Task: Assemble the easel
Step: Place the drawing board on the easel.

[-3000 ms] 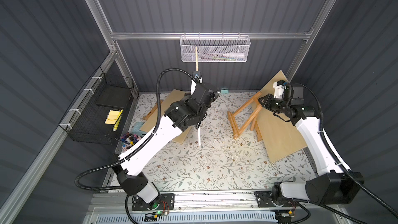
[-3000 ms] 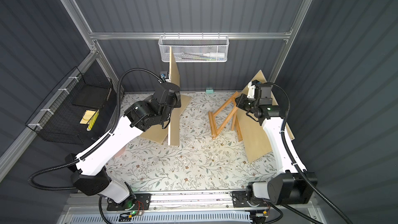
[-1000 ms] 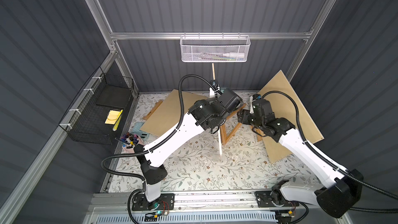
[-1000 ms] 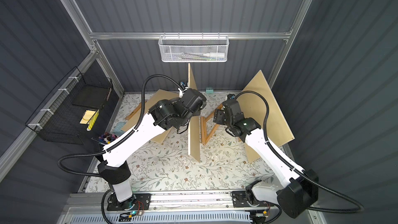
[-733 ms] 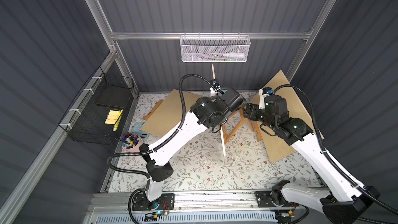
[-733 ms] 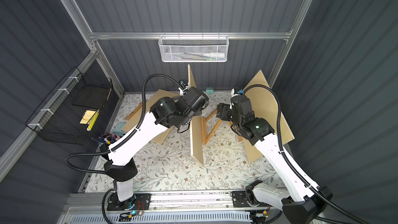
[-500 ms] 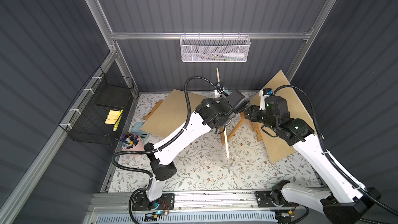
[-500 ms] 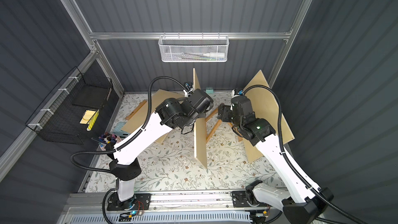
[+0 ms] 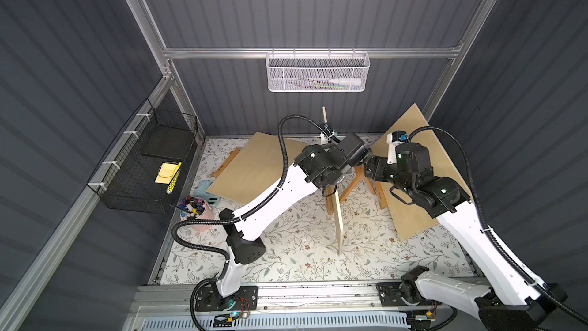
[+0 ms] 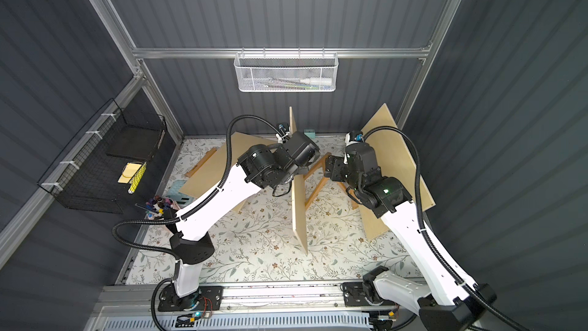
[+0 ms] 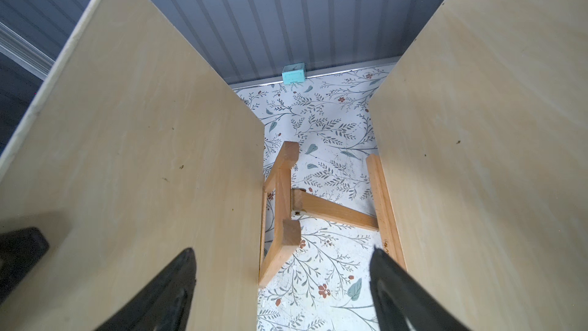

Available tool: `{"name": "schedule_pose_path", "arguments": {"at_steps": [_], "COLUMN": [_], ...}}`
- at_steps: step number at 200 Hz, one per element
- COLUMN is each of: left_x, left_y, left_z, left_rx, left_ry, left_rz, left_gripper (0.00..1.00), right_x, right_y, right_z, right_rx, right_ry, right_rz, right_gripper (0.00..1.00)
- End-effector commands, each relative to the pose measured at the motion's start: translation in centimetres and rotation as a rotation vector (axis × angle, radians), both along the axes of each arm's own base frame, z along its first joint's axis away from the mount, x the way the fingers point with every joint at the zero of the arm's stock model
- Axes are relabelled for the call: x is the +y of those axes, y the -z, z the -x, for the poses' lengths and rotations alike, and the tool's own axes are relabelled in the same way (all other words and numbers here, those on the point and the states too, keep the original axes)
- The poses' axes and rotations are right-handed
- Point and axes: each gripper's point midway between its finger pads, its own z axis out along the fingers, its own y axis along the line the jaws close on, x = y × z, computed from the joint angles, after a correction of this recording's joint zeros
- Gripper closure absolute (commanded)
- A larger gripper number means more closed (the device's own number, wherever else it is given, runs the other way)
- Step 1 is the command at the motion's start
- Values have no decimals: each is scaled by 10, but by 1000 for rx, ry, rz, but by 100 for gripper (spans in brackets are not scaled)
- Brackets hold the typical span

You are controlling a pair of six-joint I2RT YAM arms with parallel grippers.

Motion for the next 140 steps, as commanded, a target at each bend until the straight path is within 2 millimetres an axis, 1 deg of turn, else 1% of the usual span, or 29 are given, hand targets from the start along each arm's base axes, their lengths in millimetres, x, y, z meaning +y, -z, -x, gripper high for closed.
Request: {"name": "schedule_pose_path", "arguments": {"at_steps": [1,8,22,38,58,72,88,105,129,140], "left_x": [-13,-17,-27,-39,-61,-78,-92,-96,-89,-85], "left_y": [-15,-17,-22,-31,-39,-43,-47,-46,-49,-53], "left_z": [-8,-10,-11,-12,-12,-9,-7,-9,-12,-13], "left_rx": [-23,-27,-46,-79,-109,-120,-127,-137,-167,-184], "left_ry": [19,32,67,111,204,284,349,356,330,313], "left_rz": [95,109,140,188,249,277,289,282,282,287], "left_gripper": [60,56,45,37,34,34,33,33,30,26], "right_x": [-6,-6,-5,-6,-8,-10,-15,-25,-41,-45], "right_y": [-16,-16,-17,-17,-20,-22,-27,-35,-43,-45], "right_z": [5,5,6,6,5,5,5,6,6,7], "right_rx": [-31,-29,-31,-31,-40,-42,-50,-66,-79,-84], "right_ry": [1,1,-6,-4,2,7,18,50,100,111], "right_rz": [3,3,1,-1,8,15,22,37,62,74], "right_gripper": [15,15,15,15,15,14,14,14,13,13]}}
